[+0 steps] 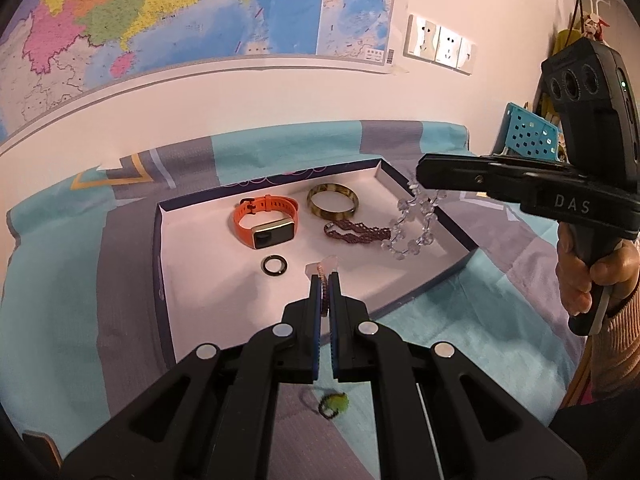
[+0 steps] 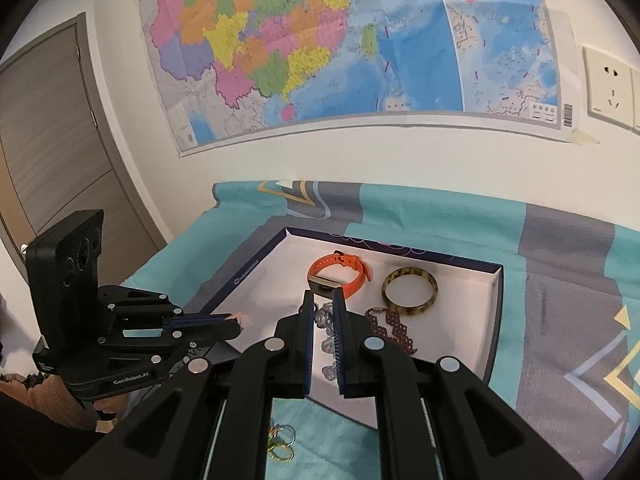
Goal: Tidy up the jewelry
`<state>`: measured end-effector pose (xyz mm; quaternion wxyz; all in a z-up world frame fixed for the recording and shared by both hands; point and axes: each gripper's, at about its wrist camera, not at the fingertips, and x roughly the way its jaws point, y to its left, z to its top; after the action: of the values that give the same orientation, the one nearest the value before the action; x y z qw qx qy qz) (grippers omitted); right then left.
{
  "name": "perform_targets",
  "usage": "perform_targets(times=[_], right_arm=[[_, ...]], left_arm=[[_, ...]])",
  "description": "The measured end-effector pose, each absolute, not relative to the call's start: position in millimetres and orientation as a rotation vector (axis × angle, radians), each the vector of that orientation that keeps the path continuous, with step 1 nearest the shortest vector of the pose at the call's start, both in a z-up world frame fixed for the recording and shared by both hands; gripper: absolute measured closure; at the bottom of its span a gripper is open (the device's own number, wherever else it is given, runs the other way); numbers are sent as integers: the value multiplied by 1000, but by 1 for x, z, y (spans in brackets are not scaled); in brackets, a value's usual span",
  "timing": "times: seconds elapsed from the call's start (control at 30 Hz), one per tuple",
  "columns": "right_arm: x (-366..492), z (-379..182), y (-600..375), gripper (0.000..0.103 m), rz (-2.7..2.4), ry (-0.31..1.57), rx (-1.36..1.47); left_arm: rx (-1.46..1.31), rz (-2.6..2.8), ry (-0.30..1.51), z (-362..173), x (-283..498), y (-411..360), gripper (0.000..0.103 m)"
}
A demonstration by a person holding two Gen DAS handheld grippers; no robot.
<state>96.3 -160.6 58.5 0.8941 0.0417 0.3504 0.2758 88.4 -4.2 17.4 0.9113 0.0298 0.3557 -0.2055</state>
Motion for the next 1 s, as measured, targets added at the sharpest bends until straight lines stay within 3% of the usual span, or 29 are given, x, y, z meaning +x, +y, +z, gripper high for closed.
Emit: perform_targets(times=[1.0], right_arm=[[149, 23, -145, 96, 585, 809, 98]], left_arm=[[90, -399, 821, -10, 135, -17, 99]])
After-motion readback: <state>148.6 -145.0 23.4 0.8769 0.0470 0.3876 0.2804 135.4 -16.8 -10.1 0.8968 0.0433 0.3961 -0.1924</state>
